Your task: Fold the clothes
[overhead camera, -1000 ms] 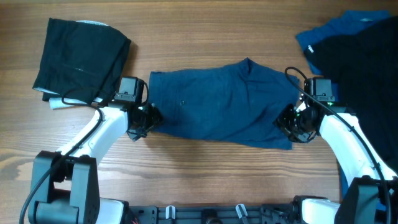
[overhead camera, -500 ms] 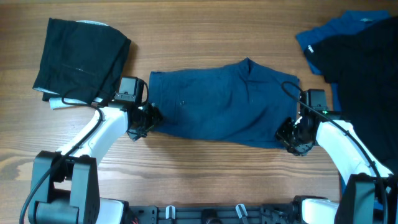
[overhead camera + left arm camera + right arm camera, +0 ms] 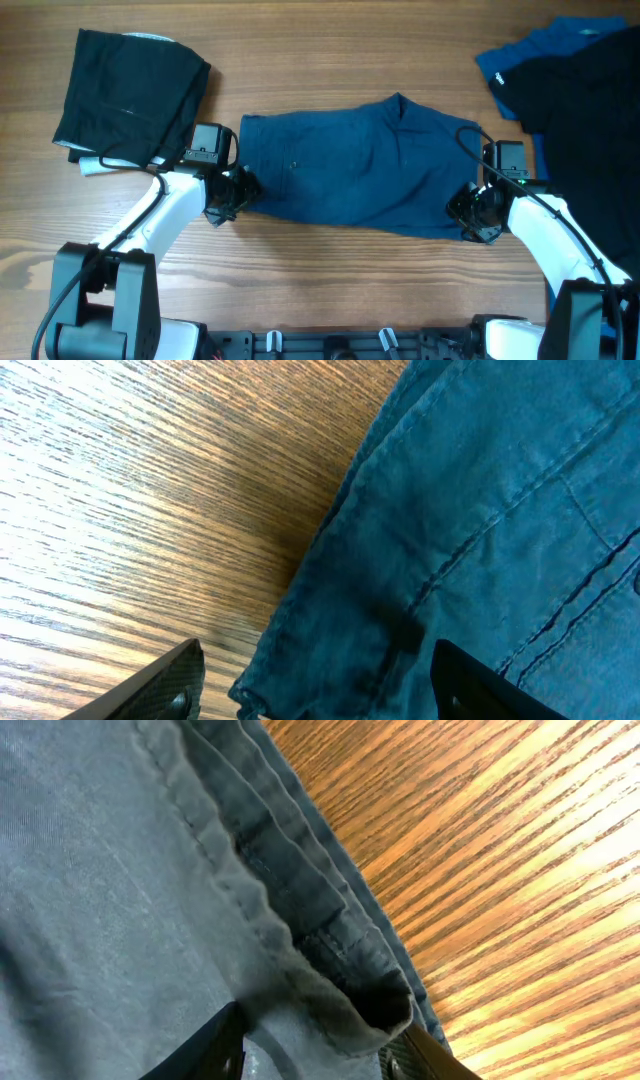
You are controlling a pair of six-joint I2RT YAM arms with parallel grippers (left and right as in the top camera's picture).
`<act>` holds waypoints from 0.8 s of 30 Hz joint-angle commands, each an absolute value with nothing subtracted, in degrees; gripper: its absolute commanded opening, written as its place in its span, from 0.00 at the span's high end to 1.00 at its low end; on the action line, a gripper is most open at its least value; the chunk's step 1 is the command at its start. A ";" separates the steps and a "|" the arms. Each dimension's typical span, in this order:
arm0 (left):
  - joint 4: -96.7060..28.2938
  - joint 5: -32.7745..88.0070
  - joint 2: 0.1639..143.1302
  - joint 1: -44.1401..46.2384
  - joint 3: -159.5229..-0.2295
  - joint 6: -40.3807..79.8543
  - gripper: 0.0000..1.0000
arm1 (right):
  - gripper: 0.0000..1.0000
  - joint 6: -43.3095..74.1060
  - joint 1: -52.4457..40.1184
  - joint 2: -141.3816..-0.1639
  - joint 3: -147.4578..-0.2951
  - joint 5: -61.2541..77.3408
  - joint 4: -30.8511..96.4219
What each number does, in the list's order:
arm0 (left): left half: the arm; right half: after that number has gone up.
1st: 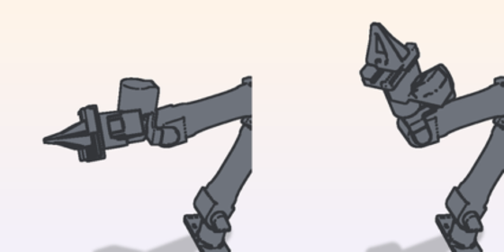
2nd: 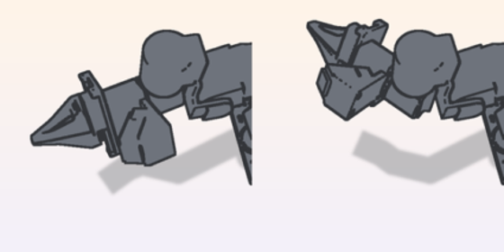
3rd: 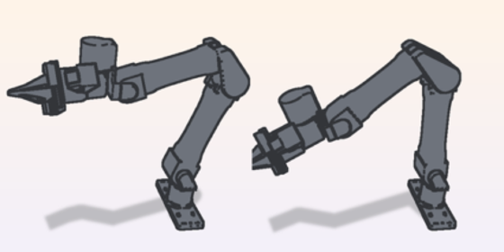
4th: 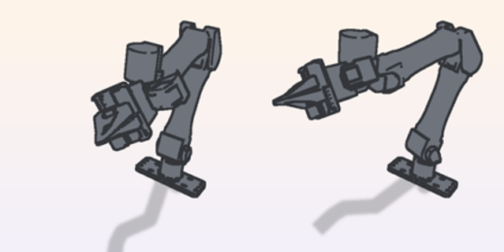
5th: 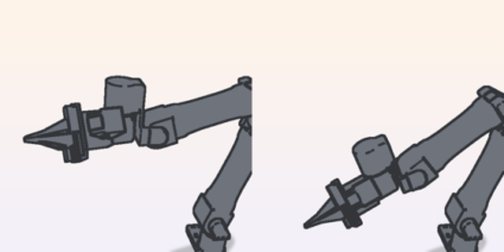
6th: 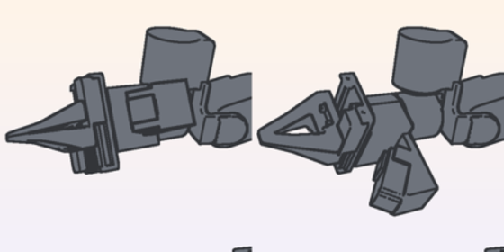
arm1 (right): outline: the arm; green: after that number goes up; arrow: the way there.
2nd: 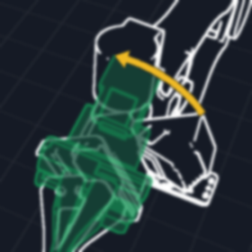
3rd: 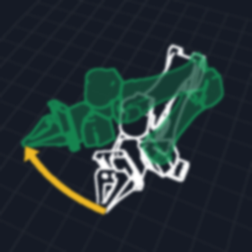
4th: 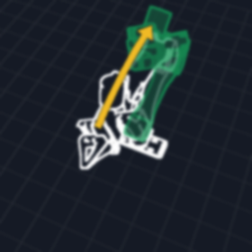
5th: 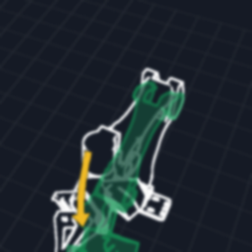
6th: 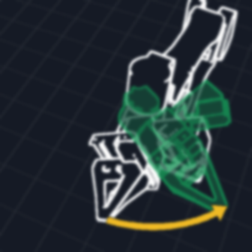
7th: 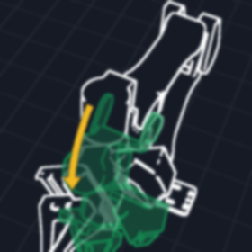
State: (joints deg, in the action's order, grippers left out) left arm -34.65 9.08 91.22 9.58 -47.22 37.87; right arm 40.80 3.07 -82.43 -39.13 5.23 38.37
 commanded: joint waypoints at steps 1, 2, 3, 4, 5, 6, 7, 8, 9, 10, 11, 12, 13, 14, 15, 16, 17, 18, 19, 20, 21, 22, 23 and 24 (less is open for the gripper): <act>-34.44 9.58 91.64 9.15 -46.83 38.37 0.27 | 0.57 44.01 3.25 -82.72 -38.37 4.47 38.30; -34.46 9.58 91.64 9.15 -46.83 38.39 0.27 | 0.57 44.10 3.25 -82.72 -38.09 4.78 37.82; -34.46 9.58 91.64 9.15 -46.83 38.39 0.27 | 0.57 44.10 3.25 -82.72 -37.82 5.04 37.26; -34.46 9.58 91.64 9.15 -46.83 38.37 0.28 | 0.57 44.10 3.25 -82.72 -37.78 5.06 36.67; -34.46 9.58 91.64 9.15 -46.83 38.37 0.27 | 0.58 44.10 3.25 -82.72 -37.78 5.08 35.86; -34.48 9.58 91.64 9.15 -46.83 38.37 0.27 | 0.63 44.12 3.25 -82.72 -37.78 5.10 35.48; -34.50 9.58 91.64 9.15 -46.83 38.37 0.27 | 0.69 44.12 3.25 -82.72 -37.78 5.10 35.18; -34.68 9.58 91.64 9.15 -46.83 38.37 0.27 | 0.78 44.07 3.25 -82.72 -37.80 5.10 34.96; -34.72 9.58 91.64 9.15 -46.83 38.37 0.27 | 0.89 44.05 3.25 -82.72 -37.80 5.10 34.65; -34.70 9.58 91.64 9.15 -46.83 38.37 0.27 | 0.94 44.03 3.25 -82.72 -37.80 5.10 34.57; -34.68 9.58 91.64 9.15 -46.83 38.39 0.27 | 0.96 44.01 3.25 -82.72 -37.80 5.10 34.57; -34.68 9.58 91.64 9.15 -46.83 38.37 0.27 | 0.96 43.81 3.25 -82.72 -37.80 5.10 34.57; -34.68 9.58 91.64 9.15 -46.83 38.39 0.27 | 0.95 43.59 3.25 -82.72 -37.80 5.08 34.61; -34.65 9.58 91.64 9.15 -46.83 38.37 0.27 | 0.85 43.48 3.25 -82.72 -37.80 5.08 34.72; -34.65 9.58 91.64 9.15 -46.83 38.39 0.27 | 0.71 43.48 3.25 -82.72 -37.80 5.08 34.76; -34.65 9.58 91.64 9.15 -46.83 38.37 0.27 | 0.68 43.48 3.25 -82.72 -37.80 5.08 34.79; -34.68 9.58 91.64 9.15 -46.83 38.39 0.26 | 0.63 43.51 3.25 -82.72 -37.80 5.06 34.85; -34.68 9.58 91.64 9.15 -46.83 38.39 0.26 | 0.63 43.51 3.25 -82.72 -37.78 4.93 34.83; -34.65 9.58 91.64 9.15 -46.83 38.39 0.26 | 0.63 43.53 3.25 -82.72 -37.78 4.82 34.74; -34.65 9.58 91.64 9.15 -46.83 38.37 0.26 | 0.64 43.51 3.25 -82.72 -37.78 4.80 34.63; -34.65 9.58 91.64 9.15 -46.83 38.39 0.26 | 0.64 43.53 3.25 -82.72 -37.78 4.80 34.50; -34.65 9.58 91.64 9.15 -46.83 38.37 0.26 | 0.64 43.53 3.25 -82.72 -37.78 4.80 34.41; -34.65 9.56 91.64 9.15 -46.83 38.37 0.26 | 0.67 43.53 3.25 -82.72 -37.78 4.73 34.24; -34.65 9.58 91.64 9.15 -46.83 38.39 0.26 | 0.68 43.62 3.25 -82.72 -37.78 4.36 33.98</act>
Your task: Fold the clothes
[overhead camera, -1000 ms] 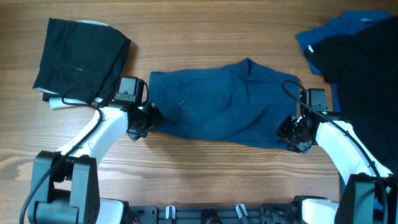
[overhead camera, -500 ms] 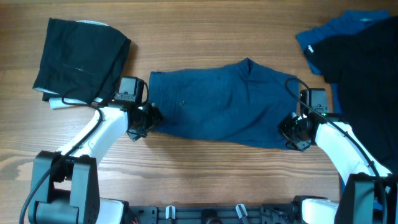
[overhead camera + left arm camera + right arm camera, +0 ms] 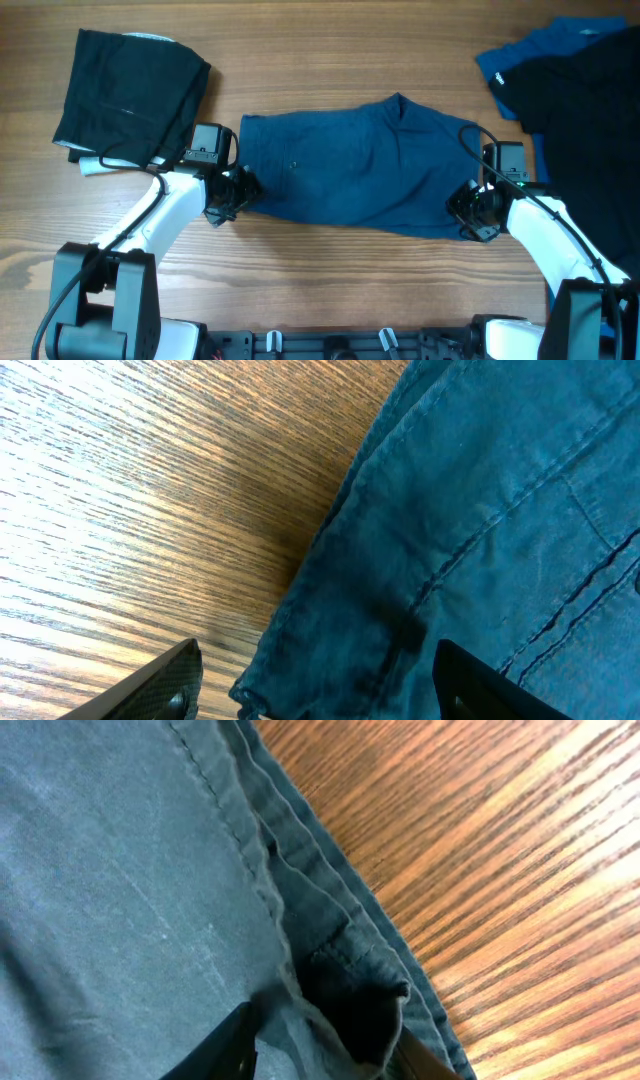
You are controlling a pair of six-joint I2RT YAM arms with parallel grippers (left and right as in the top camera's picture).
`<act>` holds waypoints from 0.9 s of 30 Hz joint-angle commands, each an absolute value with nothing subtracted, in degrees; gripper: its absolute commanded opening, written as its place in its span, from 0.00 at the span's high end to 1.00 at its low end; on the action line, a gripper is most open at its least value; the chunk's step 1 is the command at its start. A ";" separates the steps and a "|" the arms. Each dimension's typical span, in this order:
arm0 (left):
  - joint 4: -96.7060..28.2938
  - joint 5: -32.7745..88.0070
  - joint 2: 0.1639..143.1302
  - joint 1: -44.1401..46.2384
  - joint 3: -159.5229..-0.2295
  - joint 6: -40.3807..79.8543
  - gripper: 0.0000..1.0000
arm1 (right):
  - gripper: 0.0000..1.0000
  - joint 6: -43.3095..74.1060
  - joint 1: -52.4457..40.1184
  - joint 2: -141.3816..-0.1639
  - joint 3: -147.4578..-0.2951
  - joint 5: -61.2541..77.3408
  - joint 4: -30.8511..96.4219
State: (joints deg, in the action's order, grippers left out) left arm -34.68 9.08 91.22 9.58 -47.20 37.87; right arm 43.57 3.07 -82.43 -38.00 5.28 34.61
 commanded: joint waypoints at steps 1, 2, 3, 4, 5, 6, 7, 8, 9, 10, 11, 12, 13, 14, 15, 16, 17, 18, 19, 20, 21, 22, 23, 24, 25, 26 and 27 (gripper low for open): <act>-34.65 9.56 91.64 9.15 -46.83 38.39 0.26 | 0.69 43.64 3.25 -82.72 -37.76 4.10 33.69; -34.63 9.56 91.64 9.15 -46.83 38.39 0.26 | 0.71 43.64 3.25 -82.74 -37.71 3.68 33.43; -34.63 9.56 91.64 9.15 -46.83 38.39 0.26 | 0.73 43.64 3.25 -82.72 -37.52 3.57 32.97; -34.65 9.56 91.64 9.15 -46.83 38.37 0.25 | 0.73 43.66 3.25 -82.74 -37.45 3.60 32.82; -34.65 9.56 91.64 9.15 -46.83 38.37 0.25 | 0.73 43.64 3.25 -82.72 -37.45 3.57 32.71; -34.65 9.58 91.64 9.15 -46.83 38.39 0.24 | 0.73 43.64 3.25 -82.72 -37.45 3.57 32.60; -34.65 9.58 91.64 9.15 -46.83 38.37 0.23 | 0.80 43.62 3.25 -82.72 -37.45 3.57 32.60; -34.65 9.58 91.61 9.15 -46.83 38.37 0.23 | 0.96 43.55 3.25 -82.72 -37.45 3.57 32.56; -34.65 9.58 91.61 9.15 -46.83 37.95 0.23 | 0.96 43.51 3.25 -82.72 -37.45 3.60 32.56; -34.65 9.56 91.59 9.15 -46.83 37.63 0.23 | 0.96 43.48 3.25 -82.72 -37.47 3.66 32.56; -34.65 9.56 91.50 9.10 -46.83 37.23 0.23 | 0.96 43.46 3.25 -82.70 -37.52 4.43 32.49; -34.70 9.63 91.35 9.10 -46.89 36.40 0.20 | 0.96 43.38 3.25 -82.70 -37.60 5.43 32.16; -34.89 9.61 91.07 9.10 -46.92 36.25 0.17 | 0.96 43.18 3.25 -82.70 -37.95 6.68 31.94; -35.03 9.63 90.72 9.10 -46.92 36.27 0.16 | 0.96 42.63 3.25 -82.70 -38.48 7.75 31.94; -35.11 9.63 90.32 9.10 -46.94 36.27 0.16 | 0.95 41.39 3.25 -82.67 -39.38 9.08 32.08; -35.11 9.80 89.84 9.10 -46.94 36.27 0.15 | 0.96 40.36 3.25 -82.61 -40.29 9.89 32.34; -35.07 11.27 88.95 9.10 -46.94 36.29 0.11 | 0.96 40.18 3.25 -82.54 -41.47 10.37 32.82; -35.05 12.40 88.49 9.10 -46.94 36.29 0.02 | 0.96 40.25 3.25 -82.54 -42.09 10.37 32.86; -35.05 13.17 88.25 9.10 -46.94 36.29 0.00 | 0.95 40.25 3.25 -82.52 -42.44 10.37 32.84; -35.07 13.89 88.16 9.10 -46.94 36.29 0.00 | 0.96 40.23 3.25 -82.50 -42.70 10.37 32.77; -35.09 14.31 88.16 9.10 -46.92 36.29 0.00 | 0.96 40.25 3.25 -82.50 -42.83 10.37 32.75; -35.09 14.81 88.18 9.10 -46.92 36.29 0.01 | 0.96 40.25 3.25 -82.50 -43.00 10.37 32.77; -35.07 14.76 88.18 9.10 -46.92 36.29 0.04 | 0.96 40.12 3.25 -82.50 -43.09 10.39 32.64; -34.76 14.76 88.18 9.10 -46.92 36.32 0.08 | 0.96 39.79 3.25 -82.50 -43.09 10.39 32.53; -34.59 14.72 88.18 9.10 -46.92 36.49 0.12 | 0.96 39.51 3.25 -82.50 -43.09 10.44 32.56; -34.59 14.72 88.18 9.10 -46.92 36.49 0.14 | 0.96 39.07 3.25 -82.50 -43.09 10.59 32.56; -34.57 14.72 88.18 9.10 -46.92 36.49 0.14 | 0.96 39.00 3.25 -82.50 -43.09 10.57 32.60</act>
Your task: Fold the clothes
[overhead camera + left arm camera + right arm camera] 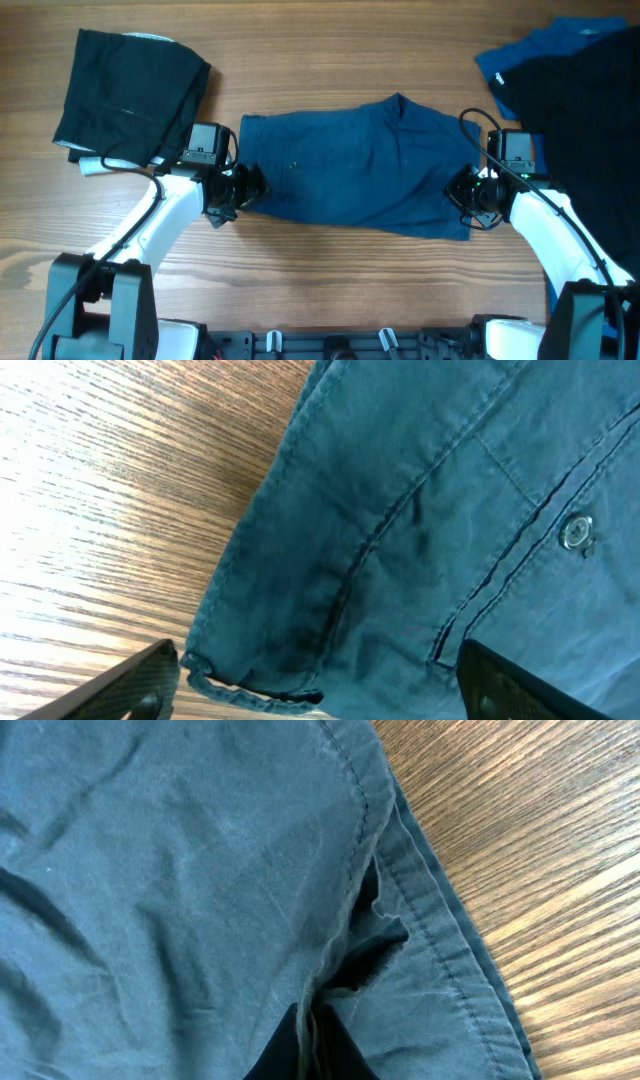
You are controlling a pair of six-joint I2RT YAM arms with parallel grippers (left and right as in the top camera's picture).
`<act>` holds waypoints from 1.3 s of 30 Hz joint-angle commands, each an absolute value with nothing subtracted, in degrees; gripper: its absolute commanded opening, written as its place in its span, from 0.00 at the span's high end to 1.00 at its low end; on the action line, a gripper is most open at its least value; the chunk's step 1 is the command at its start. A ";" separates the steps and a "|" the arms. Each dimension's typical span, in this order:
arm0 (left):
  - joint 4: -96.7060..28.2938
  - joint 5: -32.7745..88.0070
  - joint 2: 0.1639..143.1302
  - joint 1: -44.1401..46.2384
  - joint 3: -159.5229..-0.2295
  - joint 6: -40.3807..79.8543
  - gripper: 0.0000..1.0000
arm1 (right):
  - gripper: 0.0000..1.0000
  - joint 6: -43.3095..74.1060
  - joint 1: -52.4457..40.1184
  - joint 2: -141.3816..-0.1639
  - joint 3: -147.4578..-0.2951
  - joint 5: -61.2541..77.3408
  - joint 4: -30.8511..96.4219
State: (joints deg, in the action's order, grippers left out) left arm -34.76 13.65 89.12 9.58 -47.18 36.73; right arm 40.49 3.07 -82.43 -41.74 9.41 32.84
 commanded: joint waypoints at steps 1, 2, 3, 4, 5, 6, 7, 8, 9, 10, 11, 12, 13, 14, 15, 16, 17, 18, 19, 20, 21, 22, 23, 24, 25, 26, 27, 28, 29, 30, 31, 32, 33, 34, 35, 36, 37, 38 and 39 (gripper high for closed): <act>-34.59 14.57 88.18 9.10 -46.92 36.49 0.14 | 0.96 38.96 3.25 -82.50 -43.09 10.57 32.67; -34.59 14.48 88.18 9.10 -46.92 36.49 0.14 | 0.96 38.96 3.25 -82.50 -43.09 10.57 32.64; -34.59 14.44 88.20 9.10 -46.89 36.47 0.15 | 0.96 38.96 3.25 -82.50 -43.09 10.57 32.58; -34.61 14.26 88.20 9.10 -46.87 36.47 0.17 | 0.96 38.98 3.25 -82.50 -43.09 10.57 32.56; -34.63 14.04 88.25 9.10 -46.85 36.49 0.18 | 0.96 38.98 3.25 -82.50 -43.09 10.57 32.56; -34.63 13.89 88.29 9.10 -46.83 36.49 0.18 | 0.96 38.94 3.25 -82.50 -43.09 10.57 32.58; -34.65 13.85 88.51 9.10 -46.81 36.47 0.19 | 0.95 38.94 3.25 -82.50 -43.09 10.55 32.56; -34.65 13.80 88.73 9.10 -46.81 36.47 0.19 | 0.96 38.92 3.25 -82.50 -43.09 10.55 32.56; -34.65 13.58 89.01 9.10 -46.81 36.47 0.19 | 0.96 38.92 3.25 -82.50 -43.09 10.57 32.58; -34.70 13.26 89.34 9.10 -46.81 36.47 0.20 | 0.95 38.83 3.25 -82.50 -43.09 10.57 32.60; -34.70 12.99 89.65 9.10 -46.81 36.47 0.24 | 0.96 38.26 3.25 -82.50 -43.09 10.55 32.58; -34.63 12.97 90.41 9.10 -46.81 36.47 0.43 | 0.96 37.52 3.25 -82.50 -43.09 10.55 32.62; -34.63 12.99 90.67 9.10 -46.81 36.47 0.69 | 0.96 37.52 3.25 -82.50 -43.09 10.55 32.62; -34.63 12.99 90.72 9.10 -46.81 36.47 0.75 | 0.96 37.52 3.25 -82.50 -43.09 10.55 32.60; -34.65 12.99 90.72 9.10 -46.81 36.47 0.82 | 0.96 37.52 3.25 -82.50 -43.09 10.55 32.60; -34.65 13.02 90.72 9.10 -46.81 36.47 0.92 | 0.96 37.47 3.25 -82.50 -43.09 10.55 32.60; -34.65 13.02 90.72 9.10 -46.81 36.47 0.96 | 0.95 37.50 3.25 -82.50 -43.09 10.55 32.60; -34.65 13.02 90.72 9.10 -46.81 36.47 0.96 | 0.95 37.47 3.25 -82.50 -43.09 10.55 32.58; -34.68 13.02 90.72 9.10 -46.81 36.47 0.96 | 0.96 37.47 3.25 -82.50 -43.09 10.55 32.56; -34.68 13.02 90.72 9.10 -46.81 36.45 0.96 | 0.96 37.43 3.25 -82.50 -43.09 10.55 32.56; -34.68 13.02 90.72 9.10 -46.81 36.45 0.96 | 0.96 37.39 3.25 -82.50 -43.09 10.55 32.56; -34.70 13.04 90.72 9.10 -46.81 36.45 0.96 | 0.96 36.99 3.25 -82.50 -43.20 10.57 32.62; -34.68 13.04 90.67 9.10 -46.83 36.45 0.96 | 0.96 36.21 3.25 -82.50 -43.40 10.66 32.75; -34.63 13.04 90.65 9.10 -46.83 36.45 0.96 | 0.96 35.75 3.25 -82.50 -43.83 10.79 33.34; -34.63 13.04 90.45 9.10 -46.96 36.45 0.96 | 0.96 34.87 3.25 -82.50 -44.64 10.79 34.24; -34.65 13.08 90.06 9.10 -47.37 36.25 0.96 | 0.96 34.44 3.25 -82.50 -45.69 10.72 35.40; -34.76 13.08 89.58 9.10 -47.75 36.25 0.96 | 0.96 34.22 3.25 -82.50 -46.85 10.74 36.64; -35.03 13.08 88.90 9.10 -48.23 36.25 0.96 | 0.95 33.91 3.25 -82.48 -47.90 10.79 37.65; -35.53 13.06 88.14 9.10 -48.77 36.25 0.96 | 0.96 33.26 3.25 -82.48 -49.06 10.79 38.76; -36.23 13.06 87.13 9.13 -49.41 36.25 0.96 | 0.96 32.88 3.25 -82.48 -50.26 10.72 39.99; -37.10 13.06 86.08 9.17 -49.95 36.25 0.96 | 0.96 32.49 3.25 -82.48 -51.40 10.74 41.30; -38.13 13.04 84.73 9.23 -50.33 36.25 0.96 | 0.96 31.81 3.25 -82.48 -52.73 10.76 42.87; -38.72 13.04 83.79 9.26 -50.39 36.27 0.96 | 0.96 31.40 3.25 -82.48 -53.76 10.74 44.01; -39.53 13.04 82.70 9.26 -50.39 36.25 0.96 | 0.96 31.20 3.25 -82.39 -54.46 10.74 44.91; -40.42 13.02 81.49 9.26 -50.39 36.25 0.96 | 0.96 30.96 3.25 -82.17 -55.44 10.74 46.15; -41.36 13.02 80.29 9.26 -50.39 36.25 0.96 | 0.96 30.41 3.25 -81.87 -56.23 10.76 47.18; -42.33 13.02 78.89 9.26 -50.39 36.25 0.96 | 0.96 29.89 3.25 -81.49 -57.06 10.76 48.14; -43.00 13.02 77.71 9.26 -50.39 36.27 0.96 | 0.96 29.50 3.25 -81.08 -57.98 10.76 49.32; -43.51 13.02 76.49 9.26 -50.39 36.25 0.96 | 0.96 28.82 3.25 -80.62 -58.92 10.79 50.33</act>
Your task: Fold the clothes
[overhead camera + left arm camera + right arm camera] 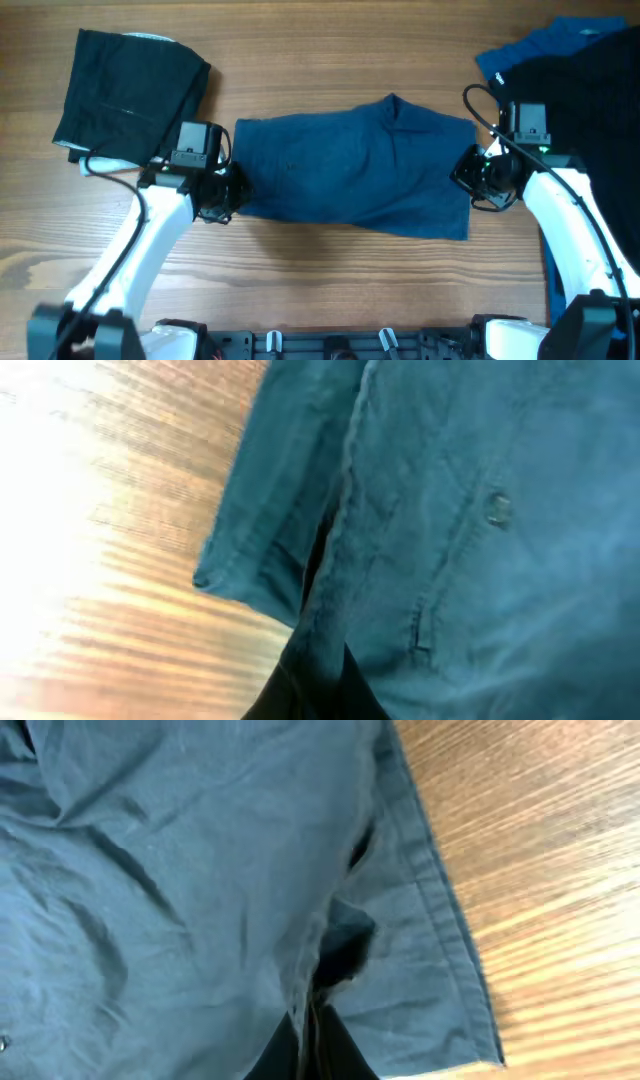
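Note:
A dark blue garment [350, 175] with seams and a button lies spread across the middle of the table. My left gripper [222, 190] is at its left edge, shut on a pinched fold of blue cloth [330, 560]; the gripper [315, 695] shows dark at the bottom of the left wrist view. At the garment's right edge my right gripper [478, 180] is also shut, a ridge of cloth [320, 950] rising between its fingers [290, 1055]. The hem [440, 910] lies on the wood beside it.
A folded black garment [130, 90] rests at the far left on something white. A pile of black and blue clothes [570, 70] fills the far right corner, close behind my right arm. Bare wooden table [330, 270] runs along the near side.
My left gripper, then open around the garment's left edge, is now shut on it. The right gripper stays shut on the right edge and has shifted slightly toward the far side.
At first both grippers stood open around the garment's left and right edges. Then the right gripper was shut on a fold of the right edge while the left stayed open. Now both are shut on the cloth, one at each end.

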You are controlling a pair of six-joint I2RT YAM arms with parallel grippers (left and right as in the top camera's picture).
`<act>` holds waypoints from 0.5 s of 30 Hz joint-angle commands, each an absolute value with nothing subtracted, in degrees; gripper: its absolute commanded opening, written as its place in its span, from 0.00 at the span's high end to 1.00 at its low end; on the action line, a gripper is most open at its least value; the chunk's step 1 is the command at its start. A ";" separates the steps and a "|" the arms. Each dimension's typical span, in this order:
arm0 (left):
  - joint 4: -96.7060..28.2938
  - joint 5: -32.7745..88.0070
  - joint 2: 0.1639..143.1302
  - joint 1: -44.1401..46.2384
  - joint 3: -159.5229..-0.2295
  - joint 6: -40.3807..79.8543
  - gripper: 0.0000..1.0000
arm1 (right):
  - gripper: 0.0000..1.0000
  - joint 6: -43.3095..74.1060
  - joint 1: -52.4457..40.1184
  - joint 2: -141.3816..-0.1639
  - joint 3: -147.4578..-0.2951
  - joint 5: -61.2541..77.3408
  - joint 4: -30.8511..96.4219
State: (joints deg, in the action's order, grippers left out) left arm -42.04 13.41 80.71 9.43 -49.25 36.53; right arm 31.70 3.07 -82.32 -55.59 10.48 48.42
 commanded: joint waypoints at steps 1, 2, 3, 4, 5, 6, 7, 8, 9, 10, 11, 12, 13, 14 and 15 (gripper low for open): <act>-43.90 13.04 75.02 9.26 -50.39 36.27 0.96 | 0.96 28.38 3.25 -80.12 -60.10 10.76 51.59; -44.23 13.04 73.91 9.26 -50.50 36.27 0.96 | 0.96 28.16 3.25 -79.77 -61.10 10.74 52.64; -44.53 13.06 73.01 9.26 -50.81 36.29 0.96 | 0.96 27.57 3.25 -79.42 -62.26 10.79 53.63; -44.95 13.13 72.47 9.28 -51.16 36.29 0.96 | 0.96 27.18 3.25 -79.20 -63.24 10.79 54.52; -46.13 13.72 71.77 9.28 -52.01 36.29 0.96 | 0.96 27.16 3.25 -79.09 -64.62 10.74 55.94; -47.48 13.69 71.44 9.28 -52.95 36.29 0.96 | 0.96 27.11 3.25 -79.11 -66.28 10.74 57.74; -49.10 13.39 71.29 9.26 -54.04 36.23 0.96 | 0.96 27.03 3.25 -79.11 -67.55 10.74 59.02; -49.63 13.19 71.29 9.28 -54.57 36.25 0.96 | 0.96 27.00 3.25 -79.09 -68.16 10.74 59.59; -49.52 13.19 71.29 9.26 -54.61 36.25 0.96 | 0.96 26.98 3.25 -79.09 -68.36 10.76 59.77; -49.23 12.80 71.40 9.28 -54.61 36.27 0.96 | 0.96 26.98 3.25 -79.11 -68.36 10.76 59.77; -48.93 12.23 71.64 9.28 -54.61 36.27 0.96 | 0.96 26.94 3.25 -79.22 -68.29 10.68 59.70; -48.56 11.57 71.99 9.28 -54.61 36.27 0.96 | 0.96 26.96 3.25 -79.29 -68.14 10.50 59.61; -47.97 10.37 72.69 9.26 -54.61 36.27 0.96 | 0.96 26.96 3.25 -79.29 -67.85 10.24 59.48; -47.42 9.67 73.54 9.26 -54.61 36.27 0.96 | 0.96 26.98 3.25 -79.29 -67.55 10.11 59.46; -47.07 9.52 74.41 9.28 -54.61 36.27 0.96 | 0.96 26.96 3.25 -79.29 -67.26 10.09 59.46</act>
State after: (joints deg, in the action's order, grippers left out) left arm -48.25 12.67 72.42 9.43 -53.39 36.53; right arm 28.08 3.07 -79.85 -67.13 10.48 59.37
